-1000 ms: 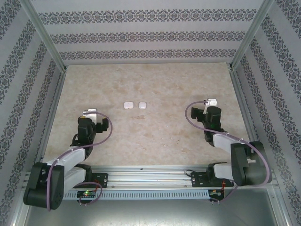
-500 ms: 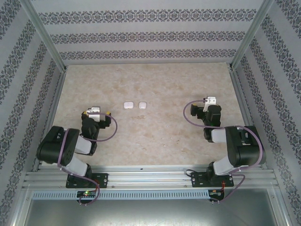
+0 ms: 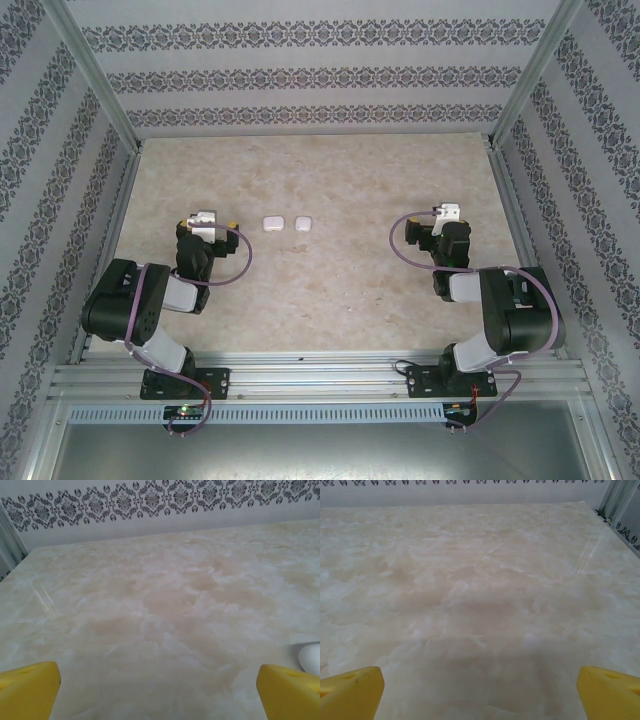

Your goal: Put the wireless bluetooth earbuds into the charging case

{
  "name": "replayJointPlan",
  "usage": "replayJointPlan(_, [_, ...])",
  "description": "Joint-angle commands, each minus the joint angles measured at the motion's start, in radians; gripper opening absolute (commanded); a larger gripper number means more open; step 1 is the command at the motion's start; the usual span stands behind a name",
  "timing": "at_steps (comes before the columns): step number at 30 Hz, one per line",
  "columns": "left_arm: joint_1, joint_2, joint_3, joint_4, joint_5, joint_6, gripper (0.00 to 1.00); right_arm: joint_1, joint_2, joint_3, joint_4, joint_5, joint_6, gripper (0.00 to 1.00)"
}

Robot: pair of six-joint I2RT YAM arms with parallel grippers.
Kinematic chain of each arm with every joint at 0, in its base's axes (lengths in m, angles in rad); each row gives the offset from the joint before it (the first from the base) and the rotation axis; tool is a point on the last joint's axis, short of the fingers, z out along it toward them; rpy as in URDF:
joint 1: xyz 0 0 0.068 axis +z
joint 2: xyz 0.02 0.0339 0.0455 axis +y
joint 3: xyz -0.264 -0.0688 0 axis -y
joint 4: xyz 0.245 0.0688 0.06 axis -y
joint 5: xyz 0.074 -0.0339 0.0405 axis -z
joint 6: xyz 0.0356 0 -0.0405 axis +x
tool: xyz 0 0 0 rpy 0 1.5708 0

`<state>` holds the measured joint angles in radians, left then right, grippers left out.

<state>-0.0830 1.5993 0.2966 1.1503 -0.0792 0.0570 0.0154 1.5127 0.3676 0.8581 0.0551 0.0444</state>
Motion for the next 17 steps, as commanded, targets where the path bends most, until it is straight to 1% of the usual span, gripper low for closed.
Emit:
replayJointPlan(1, [0.011, -0.01, -0.006, -0.024, 0.013, 0.015, 1.0, 0.006, -0.003, 0.019, 0.031, 0.0, -0.017, 0.98])
replayJointPlan(17, [0.01, -0.01, 0.005, -0.046, 0.003, 0.011, 1.0, 0.004, -0.004, 0.018, 0.031, -0.007, -0.018, 0.98])
